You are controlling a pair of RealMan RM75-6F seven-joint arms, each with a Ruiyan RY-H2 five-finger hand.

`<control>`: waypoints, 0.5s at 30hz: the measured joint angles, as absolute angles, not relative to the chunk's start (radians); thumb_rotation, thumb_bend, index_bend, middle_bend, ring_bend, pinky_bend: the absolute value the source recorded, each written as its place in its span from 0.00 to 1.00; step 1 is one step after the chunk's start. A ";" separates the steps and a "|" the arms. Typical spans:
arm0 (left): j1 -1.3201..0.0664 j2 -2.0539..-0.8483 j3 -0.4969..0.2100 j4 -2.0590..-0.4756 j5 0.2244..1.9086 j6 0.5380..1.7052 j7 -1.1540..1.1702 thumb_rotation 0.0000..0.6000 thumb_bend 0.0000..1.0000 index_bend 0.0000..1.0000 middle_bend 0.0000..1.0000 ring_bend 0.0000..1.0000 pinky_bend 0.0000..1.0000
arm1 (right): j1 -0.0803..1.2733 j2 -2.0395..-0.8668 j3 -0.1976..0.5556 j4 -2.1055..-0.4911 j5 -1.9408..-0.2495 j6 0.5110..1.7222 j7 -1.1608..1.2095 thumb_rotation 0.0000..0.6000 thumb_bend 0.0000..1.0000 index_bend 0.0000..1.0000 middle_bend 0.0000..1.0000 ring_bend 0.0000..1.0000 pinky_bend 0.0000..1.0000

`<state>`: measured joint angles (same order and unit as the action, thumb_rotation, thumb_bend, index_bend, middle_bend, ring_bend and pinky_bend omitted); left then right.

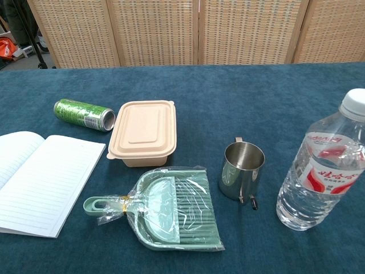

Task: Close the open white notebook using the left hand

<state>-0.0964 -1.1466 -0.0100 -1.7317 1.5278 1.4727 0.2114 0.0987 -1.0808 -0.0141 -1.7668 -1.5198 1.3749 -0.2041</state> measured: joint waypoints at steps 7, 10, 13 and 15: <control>-0.098 -1.148 -0.011 -1.728 1.524 1.469 0.212 1.00 0.00 0.00 0.00 0.00 0.00 | 0.099 -1.081 -0.015 -1.767 -1.520 1.375 -0.206 1.00 0.00 0.00 0.00 0.00 0.00; -0.099 -1.150 -0.012 -1.727 1.523 1.467 0.209 1.00 0.00 0.00 0.00 0.00 0.00 | 0.099 -1.081 -0.013 -1.768 -1.520 1.376 -0.206 1.00 0.00 0.00 0.00 0.00 0.00; -0.100 -1.151 -0.011 -1.727 1.527 1.466 0.206 1.00 0.00 0.00 0.00 0.00 0.00 | 0.098 -1.081 -0.011 -1.769 -1.520 1.379 -0.205 1.00 0.00 0.00 0.00 0.00 0.00; -0.102 -1.151 -0.010 -1.727 1.531 1.464 0.204 1.00 0.00 0.00 0.00 0.00 0.00 | 0.098 -1.081 -0.011 -1.769 -1.518 1.378 -0.204 1.00 0.00 0.00 0.00 0.00 0.00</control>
